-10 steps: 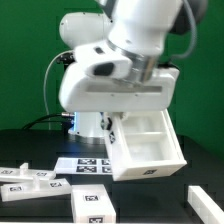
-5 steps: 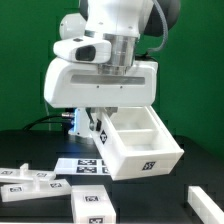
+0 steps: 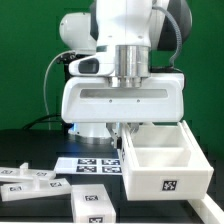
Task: Assemble cabinet
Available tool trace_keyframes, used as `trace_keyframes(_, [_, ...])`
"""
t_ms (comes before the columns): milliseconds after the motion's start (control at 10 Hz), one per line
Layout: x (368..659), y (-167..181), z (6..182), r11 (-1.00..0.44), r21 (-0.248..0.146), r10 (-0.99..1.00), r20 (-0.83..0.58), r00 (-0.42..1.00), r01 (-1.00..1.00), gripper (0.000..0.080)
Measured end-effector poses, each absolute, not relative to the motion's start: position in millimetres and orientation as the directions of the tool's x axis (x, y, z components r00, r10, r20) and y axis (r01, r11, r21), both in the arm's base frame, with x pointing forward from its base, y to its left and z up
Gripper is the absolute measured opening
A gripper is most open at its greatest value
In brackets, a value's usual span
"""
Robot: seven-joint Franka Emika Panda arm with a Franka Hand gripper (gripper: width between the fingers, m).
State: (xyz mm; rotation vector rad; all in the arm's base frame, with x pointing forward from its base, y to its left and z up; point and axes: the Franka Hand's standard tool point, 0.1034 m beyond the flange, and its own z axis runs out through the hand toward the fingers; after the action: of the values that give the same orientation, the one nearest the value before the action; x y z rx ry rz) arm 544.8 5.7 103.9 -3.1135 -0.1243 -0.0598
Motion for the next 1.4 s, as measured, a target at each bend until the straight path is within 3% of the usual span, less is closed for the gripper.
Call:
trace_keyframes(300, [543, 5, 98.7, -0.997, -0.023, 0.075, 0.033, 0.997, 0.076, 0.0032])
trace_keyframes(600, [546, -3, 73.5, -0.999, -0.015, 0.051, 0.027, 0.998, 0.052, 0.0032])
trace_keyframes(1100, [551, -2, 71.8, -0.999, -0.019, 0.045, 0.031, 0.998, 0.046, 0.0032])
trace_keyframes(1400, [565, 8, 55.5, -1.0, -0.018, 0.023, 0.027, 0.999, 0.024, 0.0032])
